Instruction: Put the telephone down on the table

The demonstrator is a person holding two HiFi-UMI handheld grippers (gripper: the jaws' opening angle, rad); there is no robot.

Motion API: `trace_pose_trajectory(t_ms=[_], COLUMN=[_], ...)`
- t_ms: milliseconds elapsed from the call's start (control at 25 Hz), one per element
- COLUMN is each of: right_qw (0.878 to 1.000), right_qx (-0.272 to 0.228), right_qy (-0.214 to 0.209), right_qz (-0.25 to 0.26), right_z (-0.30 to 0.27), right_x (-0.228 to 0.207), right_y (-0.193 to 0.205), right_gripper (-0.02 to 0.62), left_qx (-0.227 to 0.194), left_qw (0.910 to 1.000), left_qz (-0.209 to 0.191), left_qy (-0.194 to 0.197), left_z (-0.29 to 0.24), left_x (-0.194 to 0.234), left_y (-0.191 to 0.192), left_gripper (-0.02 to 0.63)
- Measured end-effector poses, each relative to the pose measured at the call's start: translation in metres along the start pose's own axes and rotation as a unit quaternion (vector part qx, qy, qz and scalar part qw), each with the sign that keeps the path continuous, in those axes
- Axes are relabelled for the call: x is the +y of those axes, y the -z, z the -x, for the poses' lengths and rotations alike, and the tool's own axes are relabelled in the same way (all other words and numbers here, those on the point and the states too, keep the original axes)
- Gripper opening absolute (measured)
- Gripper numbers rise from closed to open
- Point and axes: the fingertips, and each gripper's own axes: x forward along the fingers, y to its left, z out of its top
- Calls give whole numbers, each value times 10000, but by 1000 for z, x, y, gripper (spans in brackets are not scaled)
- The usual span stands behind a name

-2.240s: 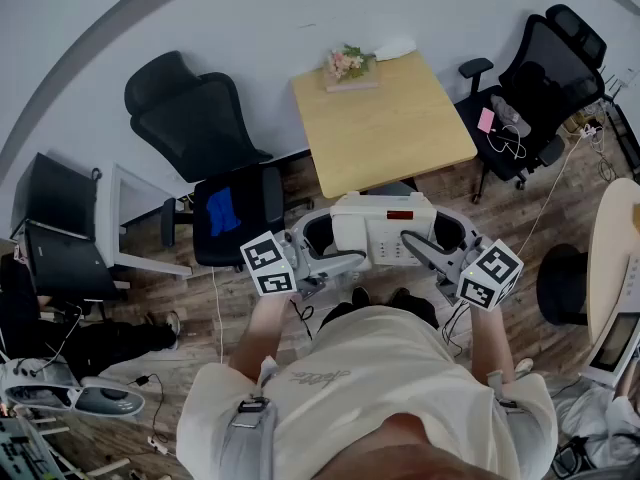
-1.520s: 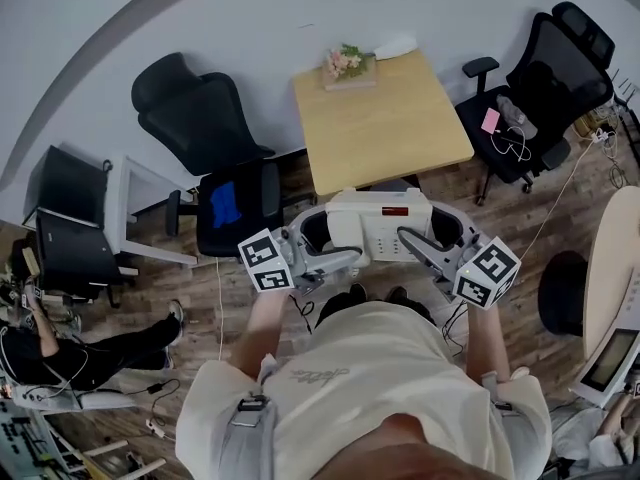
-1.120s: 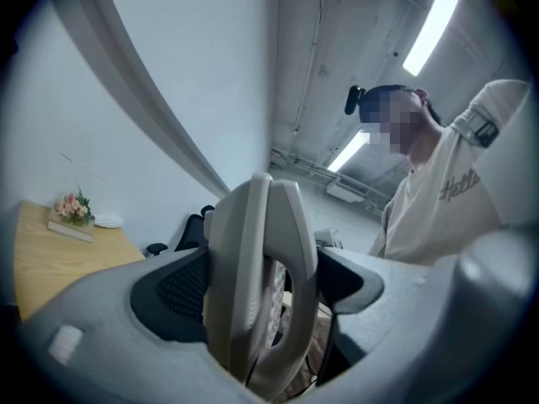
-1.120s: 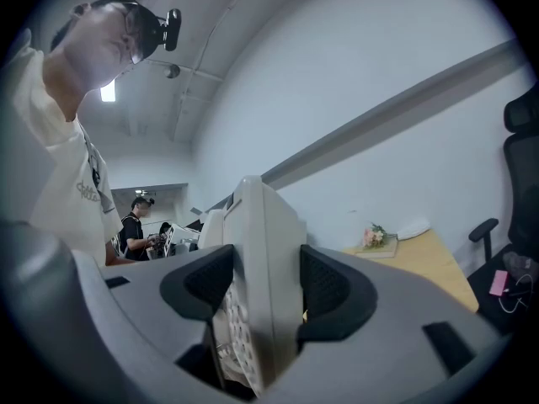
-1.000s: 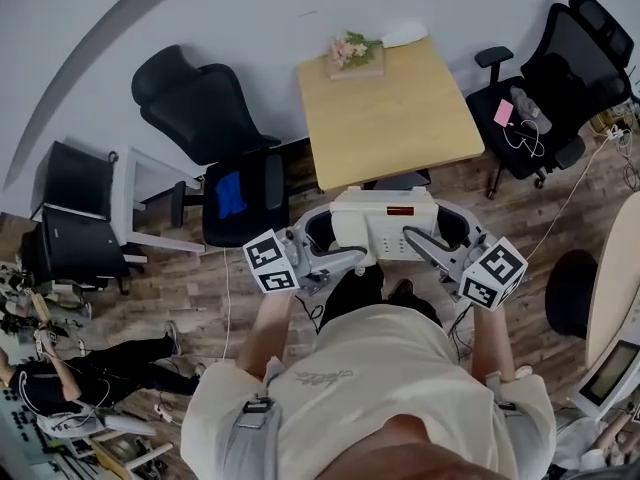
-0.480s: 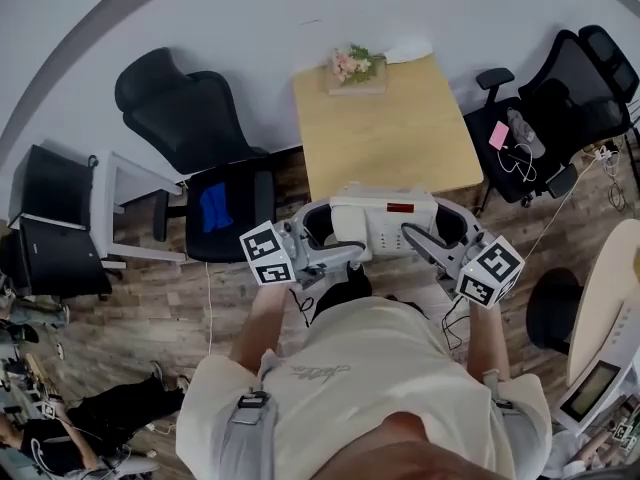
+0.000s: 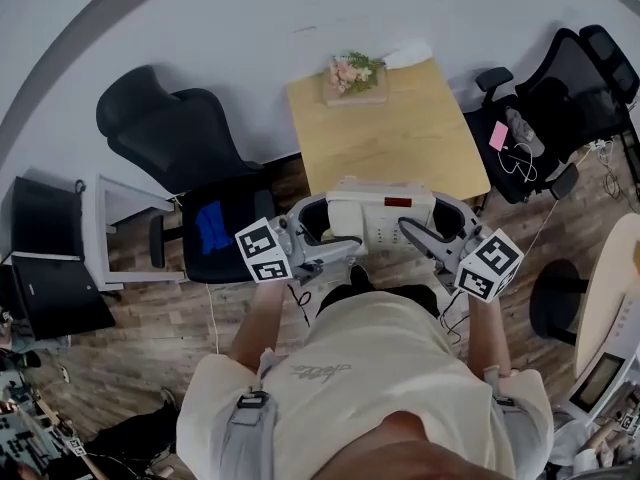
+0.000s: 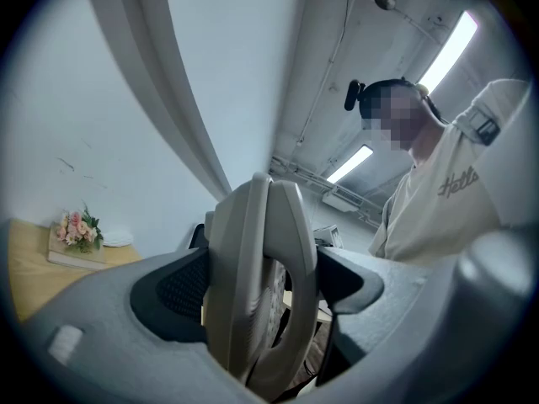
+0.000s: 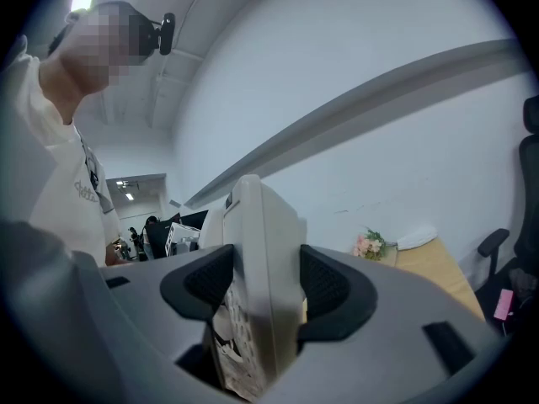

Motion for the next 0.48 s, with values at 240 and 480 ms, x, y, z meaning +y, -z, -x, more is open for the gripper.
trace_pose_trajectory(t_ms=[240,480], right_qw=[9999,9996], right_qx=[84,214], right_qy=[135,123], right_qz=[-16,-152], right_z=[-20,-35], right_x=[-14,-39], right_y=[-5,-3], right_gripper=[241,241], left_qx=[-14,-19], left_qw=[9999,9995], left_qz=[119,306], left_qy=[118,47], left_z=[3,-3], left_x=[25,53], left_y=[-7,-7], left_gripper=[390,390])
